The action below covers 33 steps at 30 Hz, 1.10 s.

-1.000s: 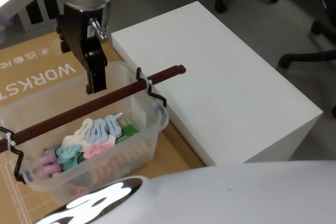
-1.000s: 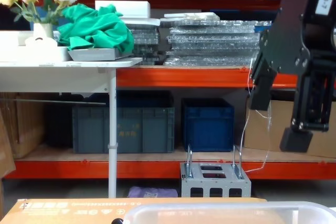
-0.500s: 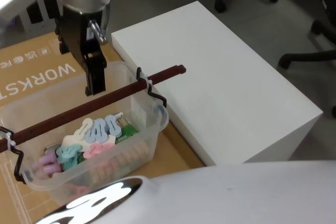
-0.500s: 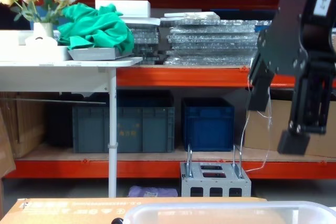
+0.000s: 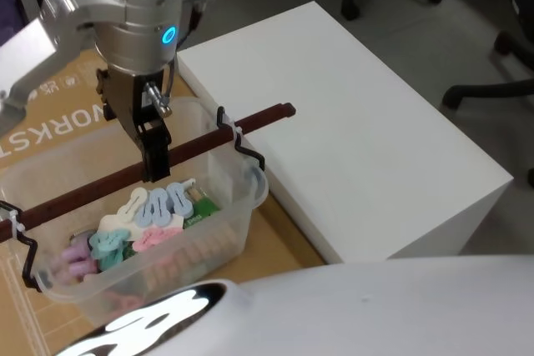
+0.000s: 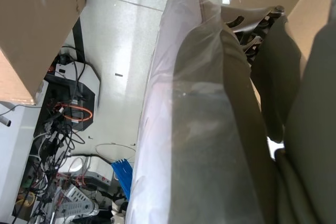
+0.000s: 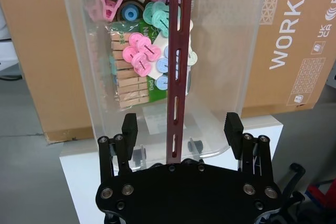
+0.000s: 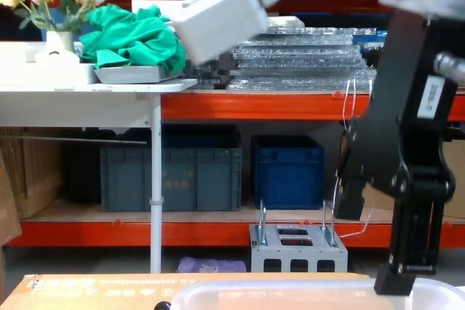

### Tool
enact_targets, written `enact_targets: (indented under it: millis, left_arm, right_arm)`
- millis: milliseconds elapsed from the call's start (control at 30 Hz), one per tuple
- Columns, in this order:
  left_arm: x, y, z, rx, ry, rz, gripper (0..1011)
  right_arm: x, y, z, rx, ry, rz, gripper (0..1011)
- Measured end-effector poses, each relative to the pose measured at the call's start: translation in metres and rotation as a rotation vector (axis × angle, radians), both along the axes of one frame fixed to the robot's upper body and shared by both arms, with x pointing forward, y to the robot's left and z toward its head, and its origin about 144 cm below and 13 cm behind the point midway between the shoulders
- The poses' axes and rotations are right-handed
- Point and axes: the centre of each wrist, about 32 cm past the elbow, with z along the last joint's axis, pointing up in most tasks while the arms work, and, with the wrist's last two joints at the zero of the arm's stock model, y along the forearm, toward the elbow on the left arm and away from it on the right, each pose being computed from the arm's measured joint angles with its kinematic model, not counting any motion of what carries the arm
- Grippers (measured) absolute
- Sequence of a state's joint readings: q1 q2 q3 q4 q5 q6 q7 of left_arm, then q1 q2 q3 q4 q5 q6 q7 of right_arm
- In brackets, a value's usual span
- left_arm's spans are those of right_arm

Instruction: Use one hand to grasp the basket and place it at the designated location.

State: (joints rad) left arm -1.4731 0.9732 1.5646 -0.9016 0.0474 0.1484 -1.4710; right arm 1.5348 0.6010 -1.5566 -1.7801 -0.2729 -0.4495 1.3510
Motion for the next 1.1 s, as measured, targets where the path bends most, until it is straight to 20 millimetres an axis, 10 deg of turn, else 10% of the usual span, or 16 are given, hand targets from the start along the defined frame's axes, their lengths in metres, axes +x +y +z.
enact_targets:
  millis: [1100]
  left_arm:
    - [0.000,0.000,0.000,0.000,0.000,0.000,0]
  right_arm:
    - [0.018,0.005,-0.068,-0.040,0.081,-0.013,1001]
